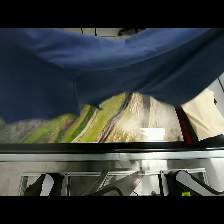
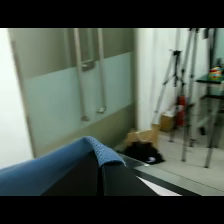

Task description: Fold the shirts.

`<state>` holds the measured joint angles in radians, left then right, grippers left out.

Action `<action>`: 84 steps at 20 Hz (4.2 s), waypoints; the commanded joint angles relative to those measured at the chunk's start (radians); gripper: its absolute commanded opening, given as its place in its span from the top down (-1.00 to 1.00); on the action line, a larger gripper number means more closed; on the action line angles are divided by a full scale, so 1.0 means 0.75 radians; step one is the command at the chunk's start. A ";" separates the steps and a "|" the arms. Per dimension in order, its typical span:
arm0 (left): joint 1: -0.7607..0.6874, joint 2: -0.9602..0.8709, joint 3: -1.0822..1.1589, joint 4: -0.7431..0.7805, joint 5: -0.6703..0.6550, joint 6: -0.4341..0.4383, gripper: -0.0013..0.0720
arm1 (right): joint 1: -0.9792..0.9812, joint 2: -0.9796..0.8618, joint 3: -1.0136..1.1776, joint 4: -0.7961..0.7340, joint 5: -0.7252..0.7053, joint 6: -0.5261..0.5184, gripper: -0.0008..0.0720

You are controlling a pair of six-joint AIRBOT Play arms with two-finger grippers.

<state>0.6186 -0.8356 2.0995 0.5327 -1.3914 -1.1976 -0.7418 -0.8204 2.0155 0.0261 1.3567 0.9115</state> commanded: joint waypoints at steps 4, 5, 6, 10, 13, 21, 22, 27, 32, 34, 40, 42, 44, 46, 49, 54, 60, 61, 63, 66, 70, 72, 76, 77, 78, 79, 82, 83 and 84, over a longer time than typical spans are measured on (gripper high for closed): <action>-0.372 -0.149 -0.337 0.184 0.022 0.041 0.93 | 0.006 -0.062 -0.075 -0.169 0.048 0.006 0.93; -0.441 -0.200 -0.413 0.217 0.023 0.056 0.93 | 0.052 -0.069 -0.178 -0.220 0.047 0.000 0.93; -0.512 -0.259 -0.479 0.282 0.034 0.062 0.93 | 0.128 -0.078 -0.288 -0.289 0.047 -0.016 0.93; -0.689 -0.520 -0.650 0.547 0.171 0.060 0.93 | 0.506 -0.183 -0.819 -0.639 -0.196 -0.067 0.93; -0.689 -0.769 -0.658 0.647 0.259 0.061 0.93 | 0.602 -0.443 -0.948 -0.720 -0.394 -0.105 0.93; -0.688 -1.380 -0.118 0.835 0.119 -0.088 0.93 | 0.609 -1.085 -0.511 -0.573 -0.447 -0.103 0.93; -0.688 -1.411 -0.051 0.857 0.056 -0.093 0.93 | 0.609 -1.094 -0.467 -0.578 -0.441 -0.099 0.93; -0.688 -1.338 -0.193 0.897 -0.007 -0.137 0.93 | 0.621 -1.089 -0.430 -0.742 -0.260 -0.061 0.93; -0.705 -1.217 -0.422 1.144 -0.026 -0.220 0.93 | 0.673 -1.089 -0.433 -1.045 -0.194 0.053 0.93; -0.718 -1.189 -0.520 1.147 0.010 -0.223 0.93 | 0.703 -1.089 -0.433 -1.075 -0.219 0.053 0.93; -0.730 -1.180 -0.720 1.148 0.106 -0.255 0.93 | 0.742 -1.093 -0.433 -1.138 -0.272 0.093 0.93; -0.729 -1.180 -0.756 1.148 0.139 -0.255 0.93 | 0.742 -1.093 -0.433 -1.138 -0.272 0.113 0.93; -0.729 -1.180 -0.750 1.151 0.143 -0.255 0.83 | 0.741 -1.089 -0.432 -1.138 -0.261 0.118 0.88; -0.709 -1.180 -0.700 1.153 0.085 -0.297 -0.89 | 0.733 -1.063 -0.431 -1.181 -0.261 0.169 -0.05; -0.640 -1.178 -0.574 1.150 -0.136 -0.407 -0.83 | 0.681 -0.957 -0.431 -1.333 -0.190 0.273 -0.31; -0.561 -0.921 -0.905 1.135 -0.225 -0.440 -0.83 | 0.507 -0.832 -0.566 -1.355 0.072 0.286 -0.29; -0.525 -0.508 -1.710 1.093 -0.051 -0.439 -0.83 | 0.452 -0.691 -1.125 -1.345 0.039 0.241 -0.03; -0.521 -0.467 -1.792 1.049 -0.014 -0.438 -0.83 | 0.457 -0.687 -1.181 -1.346 0.014 0.238 -0.03; -0.526 -0.398 -1.922 0.955 0.069 -0.415 -0.83 | 0.465 -0.686 -1.251 -1.335 -0.008 0.214 -0.03; -0.549 -0.340 -2.067 0.853 0.137 -0.414 -0.83 | 0.471 -0.687 -1.278 -1.313 -0.026 0.175 -0.03; -0.641 -0.294 -2.234 0.750 0.216 -0.414 -0.83 | 0.495 -0.691 -1.279 -1.288 -0.033 0.150 -0.03; -0.671 -0.279 -2.281 0.678 0.271 -0.414 -0.83 | 0.520 -0.698 -1.281 -1.284 -0.033 0.151 -0.03; -0.731 -0.338 -2.292 0.646 0.356 -0.415 -0.83 | 0.596 -0.704 -1.285 -1.275 -0.027 0.150 -0.03; -0.745 -0.370 -2.292 0.645 0.356 -0.415 -0.83 | 0.614 -0.704 -1.285 -1.275 -0.020 0.150 -0.03; -0.763 -0.404 -2.292 0.645 0.356 -0.414 -0.83 | 0.628 -0.704 -1.285 -1.276 -0.007 0.150 -0.03; -0.783 -0.432 -2.291 0.647 0.357 -0.414 -0.74 | 0.634 -0.704 -1.285 -1.275 0.011 0.150 -0.03; -0.816 -0.455 -2.291 0.649 0.393 -0.397 0.34 | 0.635 -0.699 -1.285 -1.275 0.044 0.151 -0.03; -0.815 -0.436 -2.290 0.650 0.402 -0.394 0.34 | 0.635 -0.698 -1.285 -1.275 0.053 0.151 -0.03; -0.815 -0.405 -2.278 0.660 0.402 -0.394 0.34 | 0.635 -0.697 -1.285 -1.276 0.064 0.151 -0.02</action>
<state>0.0200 -1.1538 0.3836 1.0054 -1.1927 -1.4994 -0.2703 -1.3468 1.0512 -0.9318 1.3739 1.0241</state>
